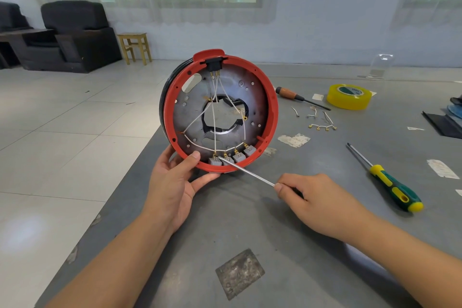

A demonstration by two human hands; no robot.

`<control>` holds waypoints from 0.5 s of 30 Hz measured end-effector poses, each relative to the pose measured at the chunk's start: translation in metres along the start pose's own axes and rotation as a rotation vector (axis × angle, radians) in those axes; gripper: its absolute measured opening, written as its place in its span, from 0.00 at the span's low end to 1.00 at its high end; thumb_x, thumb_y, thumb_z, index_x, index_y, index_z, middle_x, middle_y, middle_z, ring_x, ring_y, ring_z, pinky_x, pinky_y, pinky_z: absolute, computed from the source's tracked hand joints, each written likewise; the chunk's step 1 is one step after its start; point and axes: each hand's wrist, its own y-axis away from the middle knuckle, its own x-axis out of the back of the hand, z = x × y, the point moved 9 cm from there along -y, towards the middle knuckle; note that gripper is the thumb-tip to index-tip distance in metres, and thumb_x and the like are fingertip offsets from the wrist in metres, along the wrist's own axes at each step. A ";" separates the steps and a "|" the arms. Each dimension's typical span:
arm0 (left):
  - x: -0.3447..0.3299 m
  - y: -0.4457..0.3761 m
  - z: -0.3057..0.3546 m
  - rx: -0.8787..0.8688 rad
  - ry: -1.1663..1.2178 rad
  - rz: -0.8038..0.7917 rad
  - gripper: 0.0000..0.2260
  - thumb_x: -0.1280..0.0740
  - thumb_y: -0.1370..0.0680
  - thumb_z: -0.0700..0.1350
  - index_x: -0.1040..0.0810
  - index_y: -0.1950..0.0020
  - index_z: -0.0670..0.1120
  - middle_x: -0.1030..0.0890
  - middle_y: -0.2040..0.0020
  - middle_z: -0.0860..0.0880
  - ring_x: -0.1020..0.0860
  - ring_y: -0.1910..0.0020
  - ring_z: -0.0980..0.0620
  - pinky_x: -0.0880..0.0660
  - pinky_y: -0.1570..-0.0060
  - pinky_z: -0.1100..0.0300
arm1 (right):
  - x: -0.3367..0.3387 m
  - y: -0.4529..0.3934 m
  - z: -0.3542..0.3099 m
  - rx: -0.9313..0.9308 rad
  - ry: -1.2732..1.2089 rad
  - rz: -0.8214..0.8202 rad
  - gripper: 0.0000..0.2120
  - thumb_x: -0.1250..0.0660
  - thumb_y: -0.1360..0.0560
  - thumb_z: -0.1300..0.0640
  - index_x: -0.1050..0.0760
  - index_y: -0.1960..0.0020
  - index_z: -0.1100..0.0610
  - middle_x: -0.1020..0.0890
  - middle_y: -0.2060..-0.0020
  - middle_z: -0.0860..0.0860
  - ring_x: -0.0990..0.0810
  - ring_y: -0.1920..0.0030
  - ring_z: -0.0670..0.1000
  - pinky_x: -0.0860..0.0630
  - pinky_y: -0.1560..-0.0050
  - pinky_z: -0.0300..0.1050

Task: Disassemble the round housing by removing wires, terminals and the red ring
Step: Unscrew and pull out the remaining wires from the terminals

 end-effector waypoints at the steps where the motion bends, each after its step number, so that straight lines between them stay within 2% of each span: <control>1: 0.000 0.000 0.000 0.001 -0.001 -0.002 0.19 0.31 0.20 0.32 0.25 0.29 0.41 0.19 0.35 0.35 0.17 0.40 0.35 0.16 0.54 0.39 | 0.000 0.000 0.001 -0.006 -0.018 -0.016 0.16 0.46 0.17 0.40 0.25 0.51 0.48 0.21 0.67 0.48 0.23 0.64 0.48 0.25 0.63 0.48; 5: 0.000 -0.001 0.000 0.001 -0.002 -0.008 0.19 0.31 0.20 0.32 0.25 0.29 0.41 0.18 0.36 0.36 0.16 0.41 0.35 0.16 0.53 0.39 | 0.002 -0.001 0.006 -0.029 -0.085 -0.059 0.16 0.44 0.17 0.42 0.23 0.53 0.49 0.20 0.65 0.47 0.23 0.64 0.46 0.25 0.61 0.45; 10: 0.002 -0.002 0.000 -0.005 0.001 -0.011 0.20 0.31 0.20 0.33 0.26 0.29 0.41 0.18 0.35 0.36 0.17 0.40 0.35 0.16 0.53 0.39 | 0.004 0.000 0.007 -0.014 -0.172 -0.061 0.16 0.44 0.17 0.42 0.23 0.54 0.49 0.20 0.65 0.49 0.25 0.70 0.44 0.24 0.62 0.47; 12: 0.003 -0.003 0.000 -0.004 0.001 -0.011 0.20 0.31 0.20 0.33 0.26 0.28 0.41 0.19 0.35 0.36 0.17 0.40 0.34 0.16 0.52 0.39 | 0.005 0.000 0.007 0.008 -0.177 -0.048 0.17 0.44 0.17 0.40 0.23 0.53 0.48 0.20 0.65 0.49 0.25 0.69 0.45 0.23 0.61 0.48; 15: 0.005 -0.004 0.000 0.002 -0.004 -0.011 0.20 0.31 0.20 0.34 0.26 0.29 0.40 0.18 0.36 0.35 0.16 0.41 0.34 0.16 0.52 0.39 | 0.006 0.002 0.002 0.091 -0.170 -0.060 0.18 0.43 0.21 0.33 0.23 0.50 0.45 0.20 0.64 0.45 0.23 0.64 0.46 0.25 0.63 0.43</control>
